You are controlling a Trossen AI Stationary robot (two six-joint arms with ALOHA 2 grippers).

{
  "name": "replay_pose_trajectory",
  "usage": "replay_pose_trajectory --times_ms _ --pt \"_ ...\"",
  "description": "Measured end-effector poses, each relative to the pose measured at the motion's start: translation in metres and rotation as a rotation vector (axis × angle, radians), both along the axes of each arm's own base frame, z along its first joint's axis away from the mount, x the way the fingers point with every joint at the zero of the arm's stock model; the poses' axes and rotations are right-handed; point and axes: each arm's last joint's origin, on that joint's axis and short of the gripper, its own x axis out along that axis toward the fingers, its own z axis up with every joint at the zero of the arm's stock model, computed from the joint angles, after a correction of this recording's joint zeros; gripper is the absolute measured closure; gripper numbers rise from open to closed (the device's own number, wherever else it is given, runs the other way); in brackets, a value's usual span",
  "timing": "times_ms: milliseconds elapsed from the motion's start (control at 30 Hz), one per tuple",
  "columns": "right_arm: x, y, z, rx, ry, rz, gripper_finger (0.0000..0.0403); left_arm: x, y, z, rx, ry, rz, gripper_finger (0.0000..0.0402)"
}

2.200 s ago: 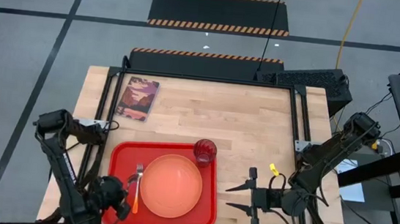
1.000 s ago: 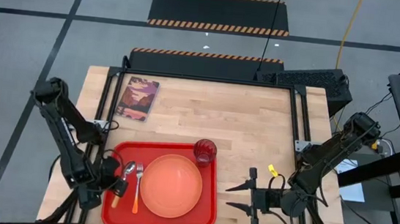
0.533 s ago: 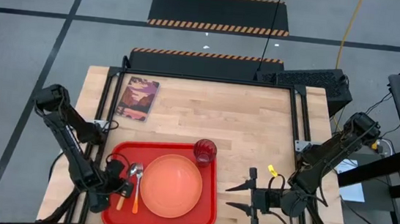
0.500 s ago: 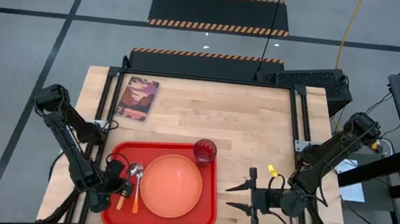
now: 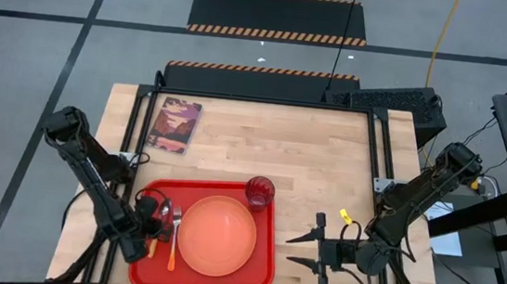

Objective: Pick and place plate/cup/fork/spoon on tray
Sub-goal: Put the yellow spoon on the red serving tray to the left of the orange fork

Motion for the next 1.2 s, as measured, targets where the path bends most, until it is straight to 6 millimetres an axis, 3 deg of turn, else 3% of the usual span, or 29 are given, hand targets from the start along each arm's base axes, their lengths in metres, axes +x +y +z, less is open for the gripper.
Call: replay_pose_trajectory --times_ms 200,733,1033,1200 --pt "0.000 0.000 0.000 0.002 -0.002 0.000 0.0234 0.000 0.002 0.000 0.015 0.010 0.004 0.0322" --pt "0.000 0.000 0.000 0.004 -0.004 0.000 0.0234 0.001 0.005 -0.007 0.080 0.044 0.022 0.0321" --pt "0.000 0.000 0.002 0.016 -0.015 0.001 0.0234 0.009 -0.005 -0.028 0.107 0.062 0.017 0.0321" --pt "0.000 0.000 0.002 0.016 -0.015 0.001 0.0234 0.014 -0.015 -0.019 0.052 0.046 0.006 0.0321"
